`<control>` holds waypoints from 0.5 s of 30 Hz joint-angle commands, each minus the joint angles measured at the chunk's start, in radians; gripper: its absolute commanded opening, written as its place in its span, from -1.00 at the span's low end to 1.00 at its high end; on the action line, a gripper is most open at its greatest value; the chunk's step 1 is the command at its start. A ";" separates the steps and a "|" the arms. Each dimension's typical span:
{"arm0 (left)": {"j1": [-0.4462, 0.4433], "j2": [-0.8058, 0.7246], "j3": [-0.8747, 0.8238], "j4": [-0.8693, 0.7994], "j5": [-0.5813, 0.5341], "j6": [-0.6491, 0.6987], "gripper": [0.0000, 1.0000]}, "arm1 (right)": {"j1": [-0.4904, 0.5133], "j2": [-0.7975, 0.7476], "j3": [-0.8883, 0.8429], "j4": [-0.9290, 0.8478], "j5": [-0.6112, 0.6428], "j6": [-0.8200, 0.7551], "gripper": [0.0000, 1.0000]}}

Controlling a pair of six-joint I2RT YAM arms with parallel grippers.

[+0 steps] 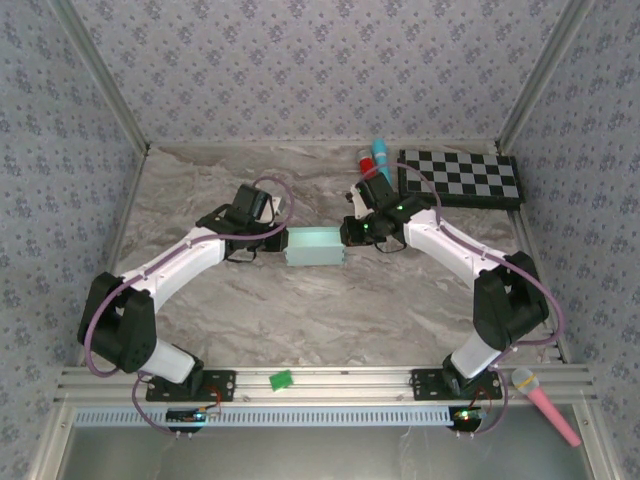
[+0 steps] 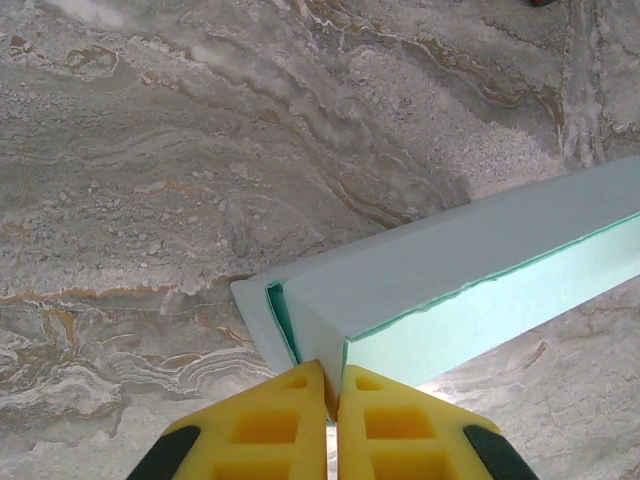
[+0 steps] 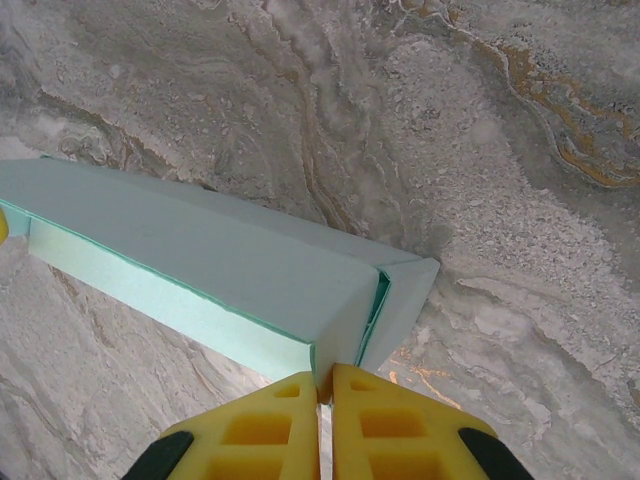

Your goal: Fold the paper box

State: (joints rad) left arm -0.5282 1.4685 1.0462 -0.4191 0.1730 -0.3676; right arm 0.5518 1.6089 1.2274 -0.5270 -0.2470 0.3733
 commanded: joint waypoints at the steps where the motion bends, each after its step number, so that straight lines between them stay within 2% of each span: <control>1: -0.019 0.017 0.014 -0.035 0.020 0.007 -0.82 | 0.016 0.020 -0.023 -0.033 -0.001 -0.008 -0.79; 15: -0.043 0.012 -0.024 -0.042 -0.016 0.005 -0.82 | 0.035 0.014 -0.087 -0.023 0.009 0.000 -0.79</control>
State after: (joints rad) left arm -0.5549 1.4685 1.0363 -0.4381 0.1371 -0.3672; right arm 0.5694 1.6062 1.1801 -0.5018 -0.2317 0.3737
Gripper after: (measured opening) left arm 0.092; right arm 0.107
